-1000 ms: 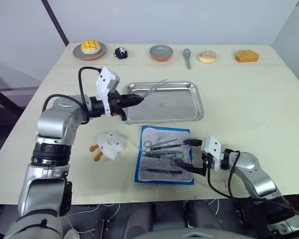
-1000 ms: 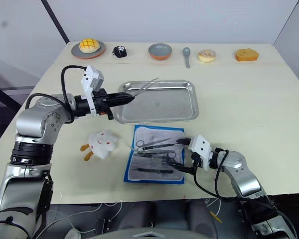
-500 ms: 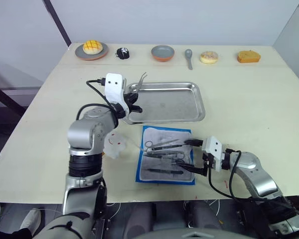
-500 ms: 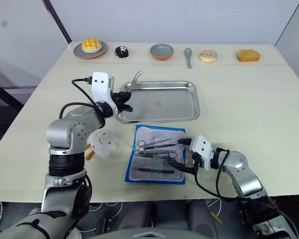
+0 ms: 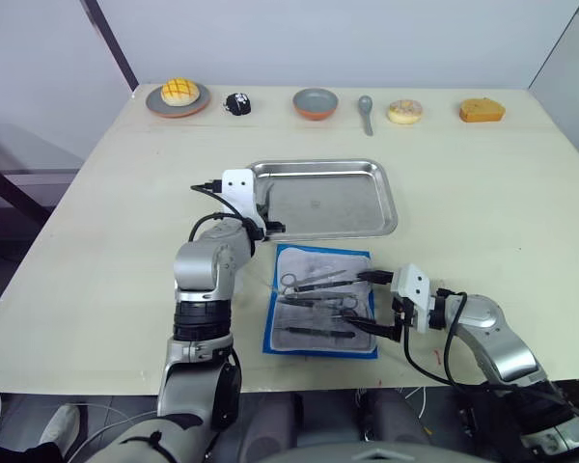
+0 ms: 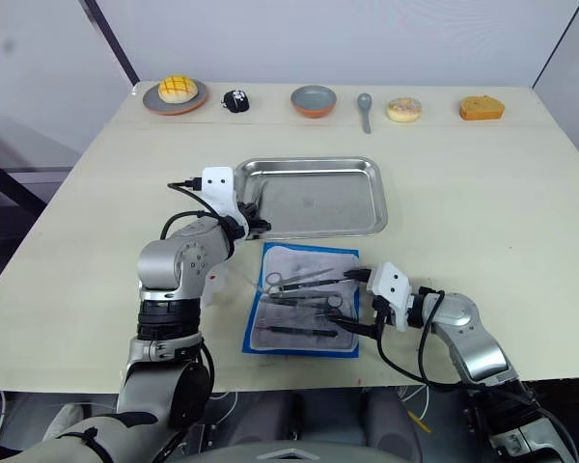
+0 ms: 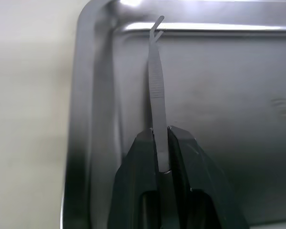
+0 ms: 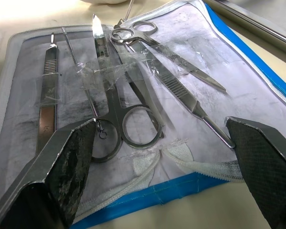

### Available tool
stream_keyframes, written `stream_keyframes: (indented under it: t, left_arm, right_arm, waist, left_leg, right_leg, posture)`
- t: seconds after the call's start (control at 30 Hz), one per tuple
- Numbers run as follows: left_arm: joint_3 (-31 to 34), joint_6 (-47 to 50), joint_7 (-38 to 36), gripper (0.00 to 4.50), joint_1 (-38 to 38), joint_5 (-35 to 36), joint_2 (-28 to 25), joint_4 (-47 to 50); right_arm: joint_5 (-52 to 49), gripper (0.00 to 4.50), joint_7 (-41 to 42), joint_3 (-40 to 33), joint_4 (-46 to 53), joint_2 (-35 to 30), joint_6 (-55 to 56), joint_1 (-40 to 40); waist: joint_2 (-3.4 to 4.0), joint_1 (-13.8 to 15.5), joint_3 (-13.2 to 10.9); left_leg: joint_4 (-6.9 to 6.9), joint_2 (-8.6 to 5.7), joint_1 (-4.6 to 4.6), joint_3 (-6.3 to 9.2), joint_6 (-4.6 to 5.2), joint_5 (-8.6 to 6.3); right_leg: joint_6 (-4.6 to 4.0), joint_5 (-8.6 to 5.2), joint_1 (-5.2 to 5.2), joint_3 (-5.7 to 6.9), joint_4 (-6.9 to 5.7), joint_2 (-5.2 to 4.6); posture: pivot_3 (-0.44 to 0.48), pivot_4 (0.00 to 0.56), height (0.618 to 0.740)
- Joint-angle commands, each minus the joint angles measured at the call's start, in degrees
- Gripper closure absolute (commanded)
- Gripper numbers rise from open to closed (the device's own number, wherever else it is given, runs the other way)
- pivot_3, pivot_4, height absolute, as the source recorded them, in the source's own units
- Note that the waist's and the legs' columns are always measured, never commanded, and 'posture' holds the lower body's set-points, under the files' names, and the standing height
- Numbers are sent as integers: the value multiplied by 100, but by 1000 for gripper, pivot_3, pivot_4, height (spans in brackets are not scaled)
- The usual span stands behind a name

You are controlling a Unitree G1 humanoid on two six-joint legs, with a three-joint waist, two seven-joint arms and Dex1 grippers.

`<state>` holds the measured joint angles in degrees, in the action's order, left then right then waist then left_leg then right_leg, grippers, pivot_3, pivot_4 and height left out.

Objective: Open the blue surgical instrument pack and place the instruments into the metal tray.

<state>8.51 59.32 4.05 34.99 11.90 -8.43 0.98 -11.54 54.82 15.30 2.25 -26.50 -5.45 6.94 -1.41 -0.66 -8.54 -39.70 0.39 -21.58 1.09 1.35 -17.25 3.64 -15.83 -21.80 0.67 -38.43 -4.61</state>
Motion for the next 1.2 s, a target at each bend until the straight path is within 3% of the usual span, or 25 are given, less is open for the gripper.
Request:
stream_keyframes:
  t: [0.03, 0.3, 0.33, 0.47, 0.83, 1.0, 1.2]
  left_arm:
    - [-25, -194, 27, 4474, 70, -87, 69, 7]
    - [14, -285, 34, 4474, 112, -214, 133, -116]
    - [6, -285, 21, 3588, 111, -219, 124, -113]
    - [-8, -237, 28, 2091, 89, -241, 138, -66]
    - [-137, -608, -179, 2091, 206, -298, 81, 165]
    - [-340, -1093, -874, 2091, 293, -130, -142, 266]
    - [-449, -1660, -2314, 2091, 146, 346, -688, 359]
  right_arm:
    - [405, 0, -99, 344, -604, -59, -297, -304]
    - [417, 0, -129, 355, -609, -50, -273, -306]
    - [417, 0, -129, 356, -613, -49, -269, -305]
    - [421, 0, -136, 364, -616, -42, -253, -312]
    - [417, 0, -161, 376, -656, -26, -210, -309]
    - [414, 0, -164, 375, -687, -2, -195, -295]
    - [415, 0, -163, 375, -710, 21, -191, -282]
  waist:
    - [0, 0, 0]
    - [5, -3, 15]
    - [5, -3, 15]
    - [5, -6, 16]
    - [6, -10, 16]
    - [6, -11, 16]
    - [9, -20, 17]
  left_leg:
    - [3, -1, 1, 1, -3, 1]
    - [41, -2, 14, 19, -22, 13]
    - [42, -2, 14, 20, -22, 13]
    - [43, -2, 13, 23, -23, 14]
    - [51, -4, 13, 36, -31, 18]
    - [51, -4, 12, 37, -34, 20]
    - [54, -3, 13, 37, -36, 21]
  right_leg:
    - [-1, 1, 2, 1, 2, -1]
    - [-12, 9, 19, 5, 38, 0]
    - [-12, 9, 19, 5, 38, 0]
    - [-12, 10, 19, 7, 40, 0]
    - [-15, 11, 18, 8, 45, 4]
    - [-16, 12, 18, 8, 46, 4]
    - [-18, 12, 17, 8, 47, 6]
  posture:
    - [0, 150, 732]
    - [0, 150, 732]
    - [0, 150, 732]
    - [0, 150, 732]
    - [0, 150, 732]
    - [0, 150, 732]
    - [0, 150, 732]
